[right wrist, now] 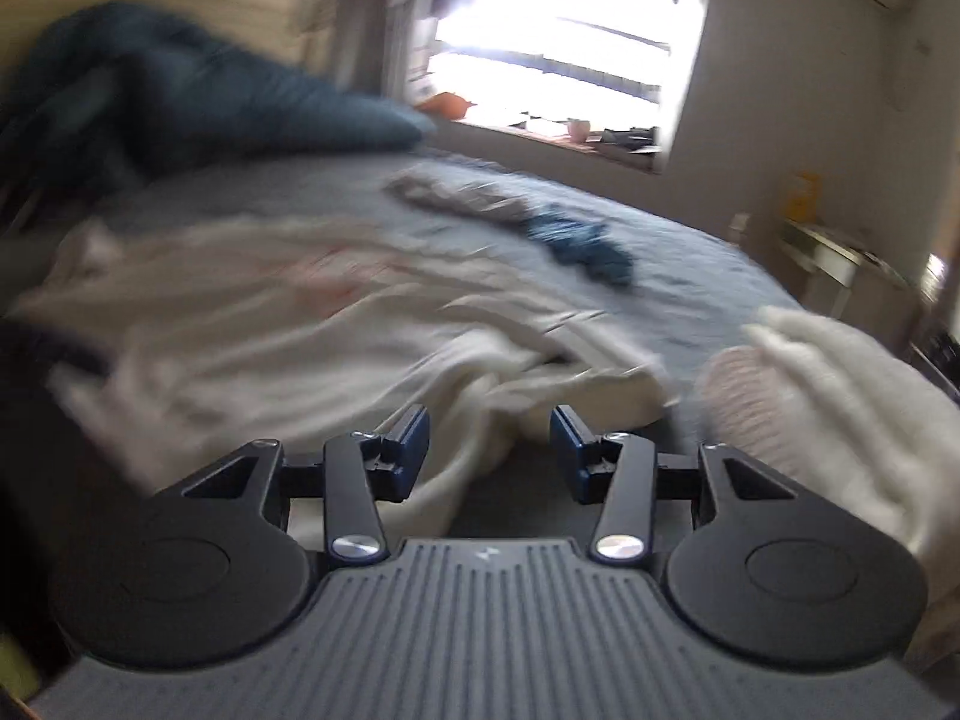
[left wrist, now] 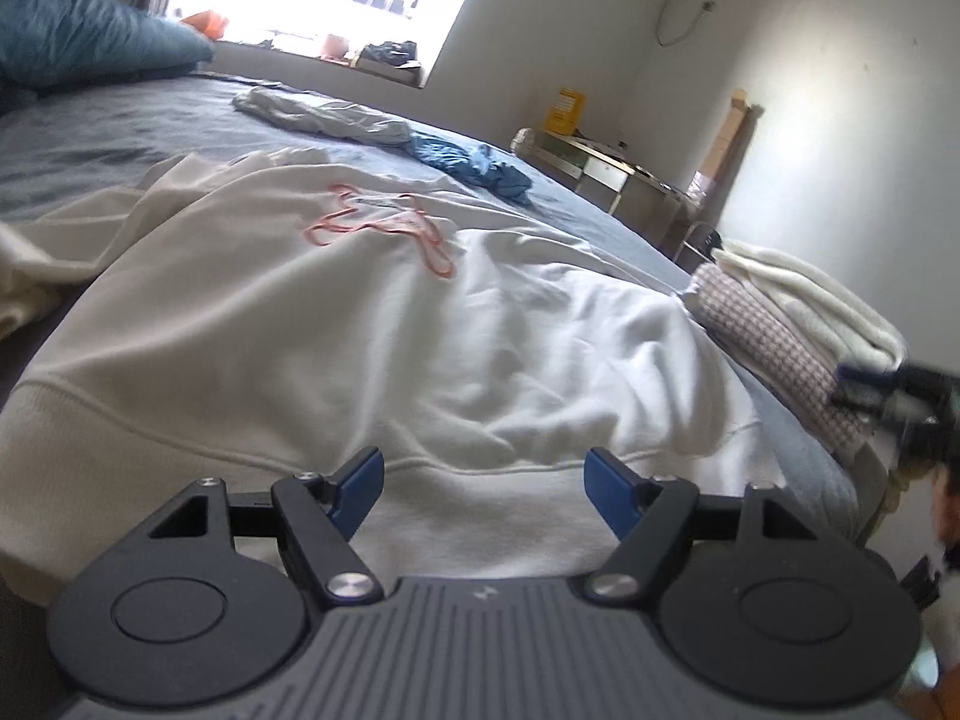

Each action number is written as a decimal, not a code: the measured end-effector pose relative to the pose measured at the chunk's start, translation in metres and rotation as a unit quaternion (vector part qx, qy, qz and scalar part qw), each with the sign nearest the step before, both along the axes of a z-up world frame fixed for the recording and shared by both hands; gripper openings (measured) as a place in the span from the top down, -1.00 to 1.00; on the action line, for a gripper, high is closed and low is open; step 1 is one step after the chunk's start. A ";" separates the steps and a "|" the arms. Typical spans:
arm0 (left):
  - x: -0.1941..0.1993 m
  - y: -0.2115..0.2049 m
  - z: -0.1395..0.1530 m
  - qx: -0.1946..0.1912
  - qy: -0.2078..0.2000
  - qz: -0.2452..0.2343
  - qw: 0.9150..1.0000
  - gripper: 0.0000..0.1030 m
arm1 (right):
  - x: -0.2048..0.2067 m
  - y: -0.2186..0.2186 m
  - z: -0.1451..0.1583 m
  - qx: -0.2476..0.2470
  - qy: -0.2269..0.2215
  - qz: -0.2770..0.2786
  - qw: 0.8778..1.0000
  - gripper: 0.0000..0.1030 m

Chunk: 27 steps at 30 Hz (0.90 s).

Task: Fold clothes
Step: 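Pull the sweatshirt fabric flat with the right tool and open the left tool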

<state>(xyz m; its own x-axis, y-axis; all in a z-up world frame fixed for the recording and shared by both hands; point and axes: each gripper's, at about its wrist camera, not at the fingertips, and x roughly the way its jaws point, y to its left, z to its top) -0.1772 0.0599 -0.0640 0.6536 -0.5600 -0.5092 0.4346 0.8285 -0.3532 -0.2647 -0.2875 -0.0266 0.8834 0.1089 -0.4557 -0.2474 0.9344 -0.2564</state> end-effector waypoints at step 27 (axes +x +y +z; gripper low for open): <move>0.005 -0.204 0.006 0.154 -0.115 -0.188 0.963 0.45 | 0.005 -0.018 -0.053 0.117 -0.045 -0.029 0.992 0.86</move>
